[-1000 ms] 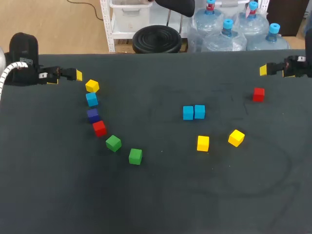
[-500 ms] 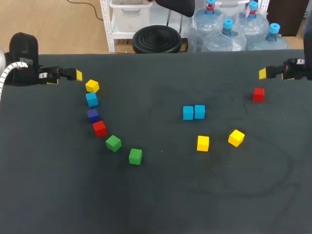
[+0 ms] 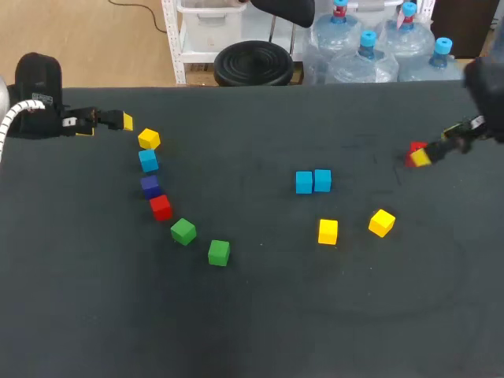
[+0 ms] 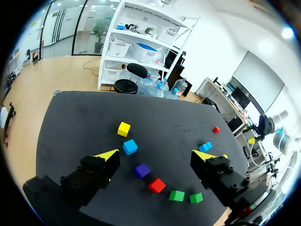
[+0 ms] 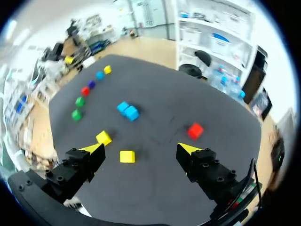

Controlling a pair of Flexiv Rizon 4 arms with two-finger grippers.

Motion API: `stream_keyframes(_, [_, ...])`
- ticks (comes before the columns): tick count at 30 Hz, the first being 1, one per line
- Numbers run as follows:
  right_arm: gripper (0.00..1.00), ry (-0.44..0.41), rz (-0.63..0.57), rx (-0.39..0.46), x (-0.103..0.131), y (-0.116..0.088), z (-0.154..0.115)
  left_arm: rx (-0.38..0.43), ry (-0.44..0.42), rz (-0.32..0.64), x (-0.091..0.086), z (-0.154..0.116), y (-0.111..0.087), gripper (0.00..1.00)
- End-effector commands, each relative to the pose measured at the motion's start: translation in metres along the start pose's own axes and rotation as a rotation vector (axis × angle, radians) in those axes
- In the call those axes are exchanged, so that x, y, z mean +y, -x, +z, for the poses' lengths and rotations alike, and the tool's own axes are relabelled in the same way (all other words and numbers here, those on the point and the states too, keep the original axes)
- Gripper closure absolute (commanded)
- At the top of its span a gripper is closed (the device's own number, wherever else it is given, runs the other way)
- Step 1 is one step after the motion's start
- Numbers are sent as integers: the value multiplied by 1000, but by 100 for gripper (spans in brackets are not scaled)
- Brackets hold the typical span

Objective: Place the blue cubes, place green cubes on the blue cubes, place the yellow cubes on the green cubes, then place the red cubes on the yellow cubes, and place purple cube on the red cubes.

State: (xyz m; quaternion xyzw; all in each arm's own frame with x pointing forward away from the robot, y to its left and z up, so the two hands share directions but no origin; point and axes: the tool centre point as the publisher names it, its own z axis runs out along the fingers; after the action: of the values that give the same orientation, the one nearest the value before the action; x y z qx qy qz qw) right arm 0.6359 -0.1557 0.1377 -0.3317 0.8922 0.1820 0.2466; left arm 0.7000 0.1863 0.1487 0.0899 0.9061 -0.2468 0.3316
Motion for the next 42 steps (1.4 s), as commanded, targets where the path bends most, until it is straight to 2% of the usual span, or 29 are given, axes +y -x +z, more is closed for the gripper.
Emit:
stream_keyframes(1, [0, -9, -426, 242, 21, 12, 31, 0, 1, 0, 0, 0, 0, 0])
stream_keyframes(4, [0, 43, -468, 279, 29, 21, 47, 0, 1, 0, 0, 0, 0, 0])
stream_keyframes(8, [0, 71, -491, 313, 30, 29, 63, 0, 1, 0, 0, 0, 0, 0])
stream_keyframes(13, [0, 79, -534, 342, 26, 40, 82, 0, 1, 0, 0, 0, 0, 0])
stream_keyframes(18, [0, 56, -632, 374, 20, 50, 99, 0, 1, 0, 0, 0, 0, 0])
stream_keyframes(21, [0, 73, -684, 391, 18, 54, 110, 0, 1, 0, 0, 0, 0, 0])
stream_keyframes(28, [0, 115, -769, 439, 19, 51, 138, 0, 1, 0, 0, 0, 0, 0])
stream_keyframes(42, [0, 150, -817, 464, 21, 45, 175, 0, 1, 0, 0, 0, 0, 0])
